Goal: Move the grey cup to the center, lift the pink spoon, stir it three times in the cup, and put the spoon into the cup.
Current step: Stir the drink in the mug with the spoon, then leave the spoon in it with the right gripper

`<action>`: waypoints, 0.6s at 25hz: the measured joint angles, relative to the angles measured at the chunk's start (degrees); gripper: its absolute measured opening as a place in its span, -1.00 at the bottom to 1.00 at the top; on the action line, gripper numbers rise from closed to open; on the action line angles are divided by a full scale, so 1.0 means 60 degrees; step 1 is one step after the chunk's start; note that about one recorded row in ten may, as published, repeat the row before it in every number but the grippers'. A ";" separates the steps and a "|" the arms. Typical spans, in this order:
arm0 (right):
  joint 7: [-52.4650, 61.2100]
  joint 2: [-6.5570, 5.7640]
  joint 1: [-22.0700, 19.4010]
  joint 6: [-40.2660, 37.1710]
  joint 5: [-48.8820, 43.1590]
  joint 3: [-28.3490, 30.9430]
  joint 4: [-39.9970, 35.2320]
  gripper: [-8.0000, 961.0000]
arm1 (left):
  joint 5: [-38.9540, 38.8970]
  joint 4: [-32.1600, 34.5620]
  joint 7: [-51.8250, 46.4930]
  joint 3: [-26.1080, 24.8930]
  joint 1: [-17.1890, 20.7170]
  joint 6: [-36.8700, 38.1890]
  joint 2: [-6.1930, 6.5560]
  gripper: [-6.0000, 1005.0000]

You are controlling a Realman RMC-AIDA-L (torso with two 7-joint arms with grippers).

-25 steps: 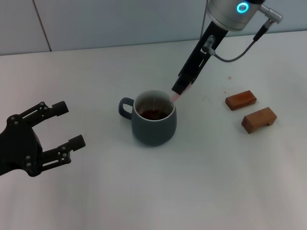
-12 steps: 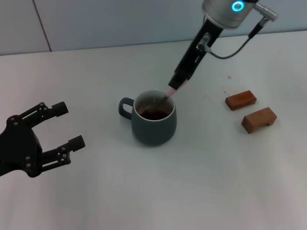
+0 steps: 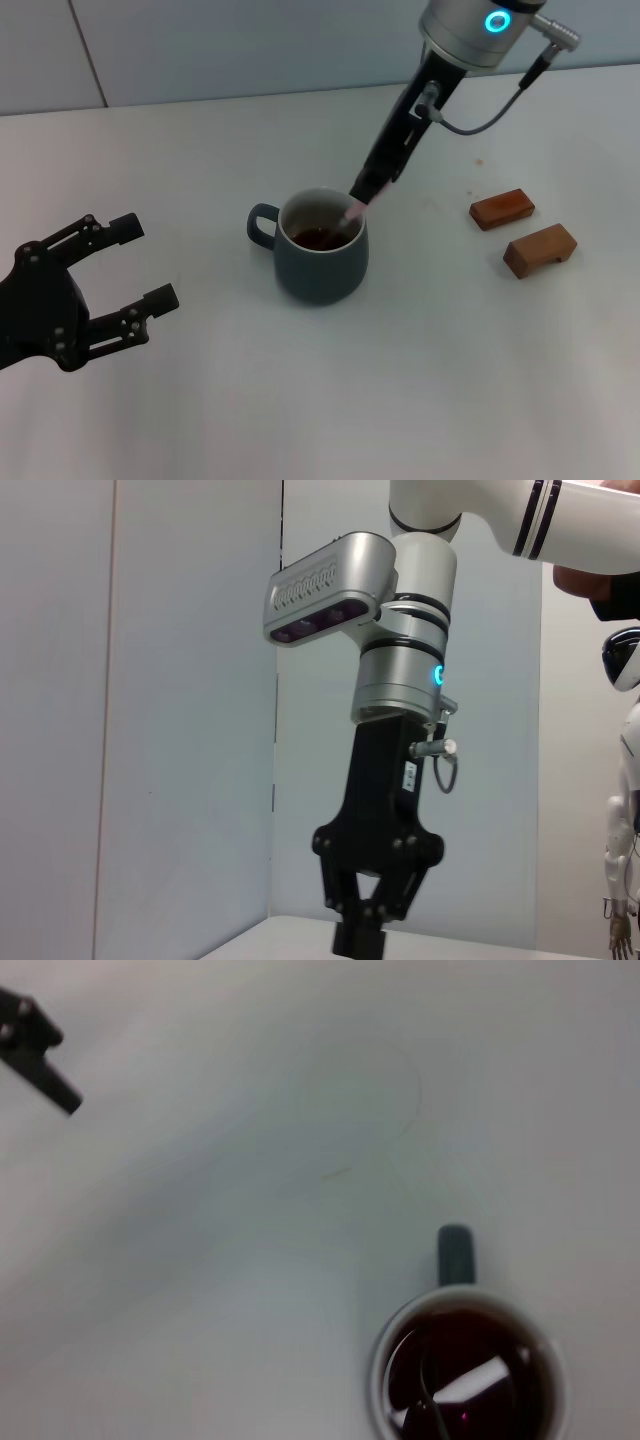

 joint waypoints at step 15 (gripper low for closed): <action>0.0165 0.0010 0.0028 0.0045 -0.0535 -0.0075 0.0004 -0.76 | 0.0000 0.0000 0.0000 -0.0010 0.0012 0.0050 -0.0021 0.67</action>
